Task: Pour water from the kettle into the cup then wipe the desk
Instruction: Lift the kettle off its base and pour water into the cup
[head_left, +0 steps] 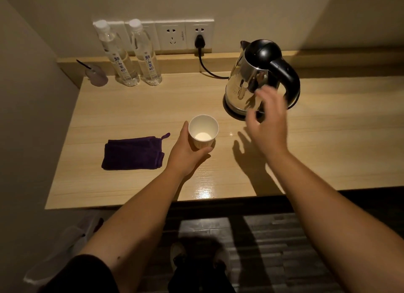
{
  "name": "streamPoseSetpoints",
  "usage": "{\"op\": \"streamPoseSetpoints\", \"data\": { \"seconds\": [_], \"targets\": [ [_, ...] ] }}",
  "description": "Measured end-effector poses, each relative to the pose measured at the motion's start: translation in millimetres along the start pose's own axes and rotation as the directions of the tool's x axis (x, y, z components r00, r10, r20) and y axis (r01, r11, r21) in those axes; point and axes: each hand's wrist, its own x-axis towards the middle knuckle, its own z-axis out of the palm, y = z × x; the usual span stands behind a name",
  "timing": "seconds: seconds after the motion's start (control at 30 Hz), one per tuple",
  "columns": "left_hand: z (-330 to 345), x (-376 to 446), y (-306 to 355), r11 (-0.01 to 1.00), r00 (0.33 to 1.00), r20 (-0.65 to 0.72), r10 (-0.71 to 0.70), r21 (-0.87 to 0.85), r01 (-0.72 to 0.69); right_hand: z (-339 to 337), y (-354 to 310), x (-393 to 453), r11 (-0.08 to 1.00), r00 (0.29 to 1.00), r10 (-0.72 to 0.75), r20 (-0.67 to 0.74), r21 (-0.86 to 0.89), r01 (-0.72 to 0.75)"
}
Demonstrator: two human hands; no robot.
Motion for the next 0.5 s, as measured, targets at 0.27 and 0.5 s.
{"op": "streamPoseSetpoints", "data": {
  "seconds": [0.27,0.5],
  "targets": [
    [3,2,-2,1.0,0.999,-0.037,0.002,0.016,-0.001,-38,41,66,0.894,0.893,0.411,0.184,0.11,-0.434],
    [6,4,-2,1.0,0.999,-0.049,-0.002,0.009,0.003,-35,59,71,0.762,0.846,0.453,0.28,0.37,-0.531]
  ]
}}
